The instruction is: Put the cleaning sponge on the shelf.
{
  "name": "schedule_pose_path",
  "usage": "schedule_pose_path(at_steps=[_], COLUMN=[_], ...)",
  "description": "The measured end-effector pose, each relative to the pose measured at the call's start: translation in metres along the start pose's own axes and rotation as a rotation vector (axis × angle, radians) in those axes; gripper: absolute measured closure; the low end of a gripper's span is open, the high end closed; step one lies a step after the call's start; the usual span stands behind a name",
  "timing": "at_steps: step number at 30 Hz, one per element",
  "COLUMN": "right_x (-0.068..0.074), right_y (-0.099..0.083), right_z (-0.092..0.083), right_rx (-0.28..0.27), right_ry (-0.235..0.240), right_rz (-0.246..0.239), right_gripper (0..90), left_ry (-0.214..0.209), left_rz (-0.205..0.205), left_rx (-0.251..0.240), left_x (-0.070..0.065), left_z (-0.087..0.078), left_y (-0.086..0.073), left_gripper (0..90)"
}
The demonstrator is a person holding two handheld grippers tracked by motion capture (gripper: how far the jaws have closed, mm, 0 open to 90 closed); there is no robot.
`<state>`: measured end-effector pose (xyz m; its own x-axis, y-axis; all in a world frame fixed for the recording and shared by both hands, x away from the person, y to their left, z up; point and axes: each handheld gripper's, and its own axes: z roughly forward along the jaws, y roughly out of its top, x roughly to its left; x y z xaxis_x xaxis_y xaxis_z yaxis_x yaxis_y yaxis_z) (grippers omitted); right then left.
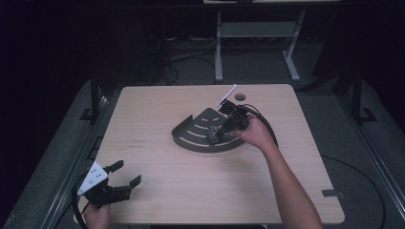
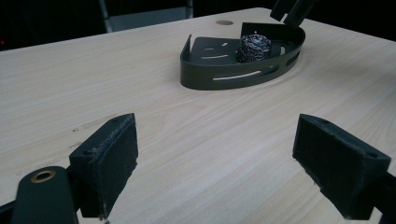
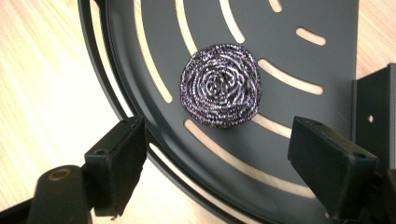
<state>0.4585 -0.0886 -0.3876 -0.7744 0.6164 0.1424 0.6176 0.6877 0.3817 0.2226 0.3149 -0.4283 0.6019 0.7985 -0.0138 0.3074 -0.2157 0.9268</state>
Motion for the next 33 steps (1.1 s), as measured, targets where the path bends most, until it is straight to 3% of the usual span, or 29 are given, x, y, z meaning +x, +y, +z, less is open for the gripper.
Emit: schedule_pose_path(at_steps=[23, 33], right_x=[0.009, 0.010], right_y=[-0.039, -0.062], right_z=[-0.022, -0.023], right_rx=[-0.023, -0.019], right_ry=[-0.002, 0.003], right_rz=[-0.022, -0.008], right_gripper=[19.4, 19.3], left_ry=[0.003, 0.003], left_rz=[0.005, 0.008], left_rx=[0.011, 0.009], left_x=[-0.001, -0.002], left_z=[0.001, 0.001], left_y=[0.000, 0.000], left_gripper=[13.5, 13.5])
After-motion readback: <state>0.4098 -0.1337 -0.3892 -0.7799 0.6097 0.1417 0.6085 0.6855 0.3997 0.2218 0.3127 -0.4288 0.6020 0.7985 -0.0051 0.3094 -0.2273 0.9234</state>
